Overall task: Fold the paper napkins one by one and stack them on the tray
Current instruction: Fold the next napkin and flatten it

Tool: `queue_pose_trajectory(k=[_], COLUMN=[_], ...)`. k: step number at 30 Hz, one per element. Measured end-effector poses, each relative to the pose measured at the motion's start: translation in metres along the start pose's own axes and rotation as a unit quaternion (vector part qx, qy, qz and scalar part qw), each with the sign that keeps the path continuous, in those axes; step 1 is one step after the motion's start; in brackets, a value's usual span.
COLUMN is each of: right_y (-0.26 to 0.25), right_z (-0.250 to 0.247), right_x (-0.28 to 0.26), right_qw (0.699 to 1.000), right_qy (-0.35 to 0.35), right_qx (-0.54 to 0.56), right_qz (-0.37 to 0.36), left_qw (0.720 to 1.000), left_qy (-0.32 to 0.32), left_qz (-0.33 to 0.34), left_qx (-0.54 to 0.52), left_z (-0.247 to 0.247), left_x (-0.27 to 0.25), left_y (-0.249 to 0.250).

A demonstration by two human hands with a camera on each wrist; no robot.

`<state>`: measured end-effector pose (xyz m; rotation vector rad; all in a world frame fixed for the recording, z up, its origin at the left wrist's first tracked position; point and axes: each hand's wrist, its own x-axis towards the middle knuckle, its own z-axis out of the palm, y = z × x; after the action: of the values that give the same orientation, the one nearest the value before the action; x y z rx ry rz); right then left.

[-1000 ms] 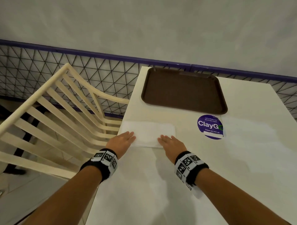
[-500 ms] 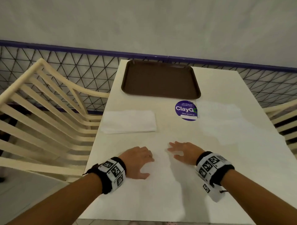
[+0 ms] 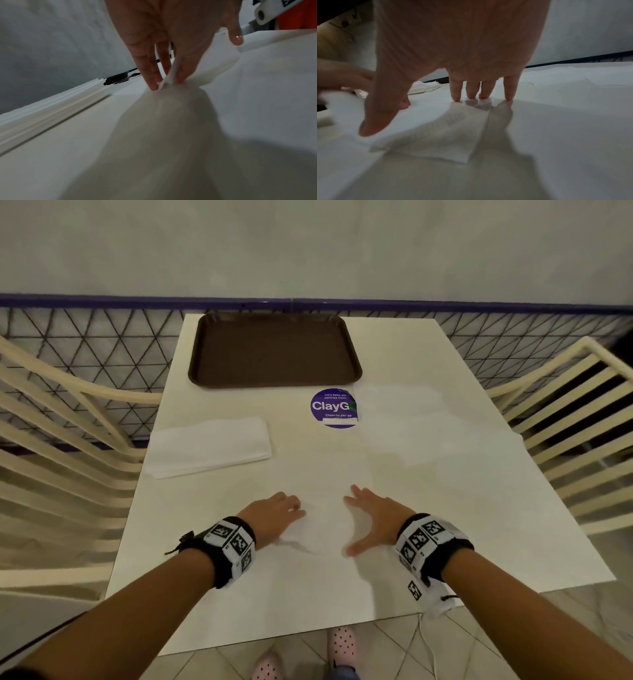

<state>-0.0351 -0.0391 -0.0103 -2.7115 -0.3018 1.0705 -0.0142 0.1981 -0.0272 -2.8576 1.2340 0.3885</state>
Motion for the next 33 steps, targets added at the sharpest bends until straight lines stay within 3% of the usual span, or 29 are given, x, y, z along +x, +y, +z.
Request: queue_pose_trajectory(k=[2,6,10,14,16,22,33], right_y=[0.002,0.010,0.014,0.017,0.020,0.027,0.031], right_z=[0.001,0.004,-0.011,-0.034,-0.042,-0.037,-0.044], right_x=[-0.002,-0.001,-0.003,0.005,0.014,0.045,0.069], right_qw=[1.000,0.999,0.999,0.995,0.989,0.939,0.936], right_qy=[0.000,-0.014,0.001,0.082,0.112,0.113,0.100], right_qx=[-0.015,-0.035,-0.019,0.040,0.098,0.316,0.318], right_qz=[-0.006,-0.022,-0.048,-0.028,0.007,0.071,0.115], left_qw=[0.995,0.963,0.928,0.879,0.858,0.842,0.798], left_qy=[-0.036,0.037,0.009,-0.049,-0.048,-0.070,-0.084], left_qz=[-0.043,-0.126,-0.188,-0.311,-0.335,-0.371,-0.444], left_qx=[-0.085,-0.236,-0.322,-0.359,-0.386,-0.385,-0.399], left_z=[0.001,0.000,-0.001,-0.004,-0.005,-0.013,-0.009], left_x=[0.002,-0.001,-0.004,0.006,0.012,0.026,0.038], left_y=[-0.001,-0.009,-0.012,-0.021,-0.024,-0.027,-0.033])
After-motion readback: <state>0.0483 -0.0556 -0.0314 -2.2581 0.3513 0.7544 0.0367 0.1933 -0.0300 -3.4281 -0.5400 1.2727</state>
